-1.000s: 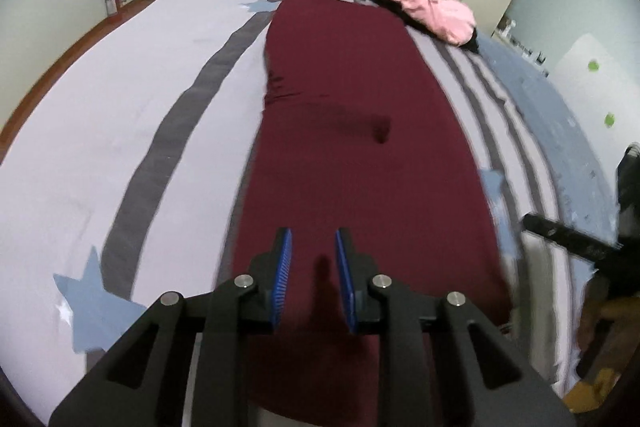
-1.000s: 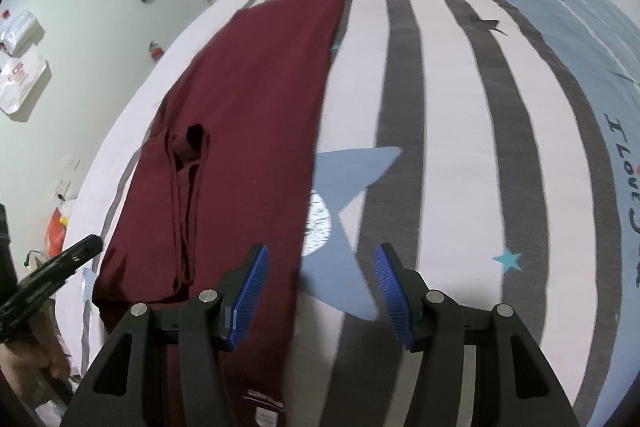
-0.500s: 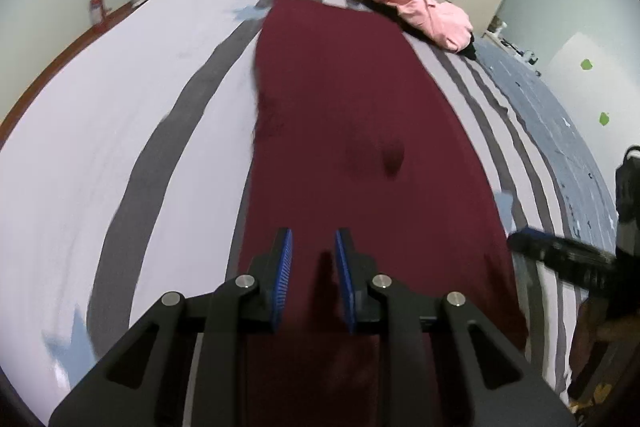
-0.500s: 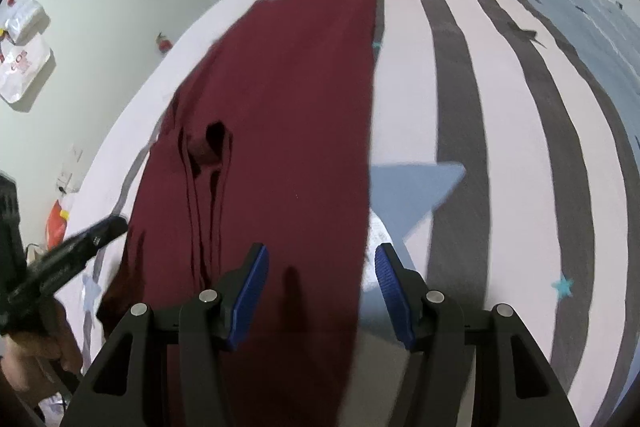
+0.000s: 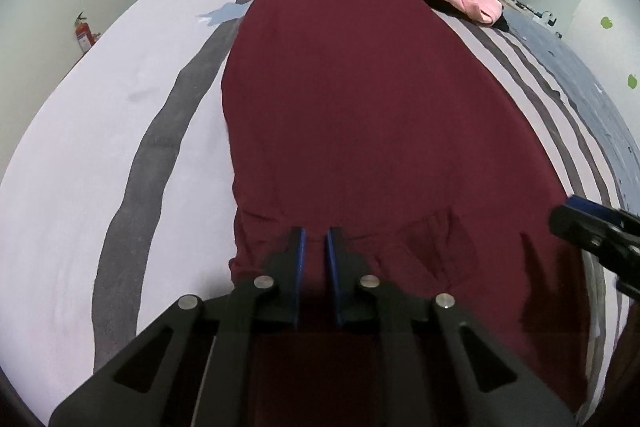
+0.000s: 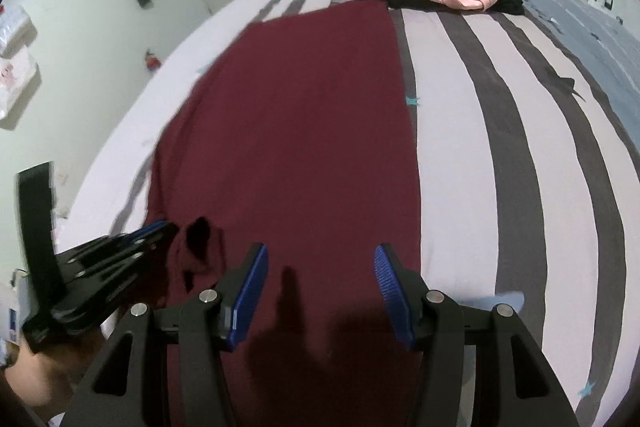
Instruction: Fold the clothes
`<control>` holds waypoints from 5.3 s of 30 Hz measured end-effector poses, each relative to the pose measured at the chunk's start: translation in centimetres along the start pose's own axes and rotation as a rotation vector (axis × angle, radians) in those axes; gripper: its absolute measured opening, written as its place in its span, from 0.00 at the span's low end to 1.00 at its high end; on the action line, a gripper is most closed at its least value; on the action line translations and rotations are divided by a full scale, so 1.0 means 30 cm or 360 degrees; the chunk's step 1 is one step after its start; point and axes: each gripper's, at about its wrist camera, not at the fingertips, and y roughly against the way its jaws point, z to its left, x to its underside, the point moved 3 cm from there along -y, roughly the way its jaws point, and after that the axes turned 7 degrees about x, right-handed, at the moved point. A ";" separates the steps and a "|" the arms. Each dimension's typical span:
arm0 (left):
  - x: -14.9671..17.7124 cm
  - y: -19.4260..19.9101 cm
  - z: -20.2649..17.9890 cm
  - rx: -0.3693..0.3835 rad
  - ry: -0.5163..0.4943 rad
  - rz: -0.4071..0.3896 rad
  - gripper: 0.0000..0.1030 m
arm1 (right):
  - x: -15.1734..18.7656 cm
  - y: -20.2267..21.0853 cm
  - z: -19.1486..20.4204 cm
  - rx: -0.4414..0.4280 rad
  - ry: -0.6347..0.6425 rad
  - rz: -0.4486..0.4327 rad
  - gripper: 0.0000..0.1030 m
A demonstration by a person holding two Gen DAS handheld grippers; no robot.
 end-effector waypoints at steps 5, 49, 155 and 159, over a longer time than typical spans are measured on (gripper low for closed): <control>-0.026 0.063 0.037 0.0108 0.0083 -0.0083 0.09 | -0.017 -0.071 -0.027 0.0060 -0.0016 0.0035 0.48; 0.359 0.341 0.121 0.0184 0.0300 0.0023 0.36 | 0.308 0.181 -0.194 0.0032 0.0008 0.0141 0.50; -0.147 0.151 0.074 0.0292 0.0072 -0.0036 0.08 | -0.132 0.150 -0.110 -0.0361 -0.0108 0.0077 0.05; -0.199 0.084 0.086 0.0250 0.0076 0.0003 0.08 | -0.186 0.059 -0.131 -0.0397 -0.0108 0.0124 0.05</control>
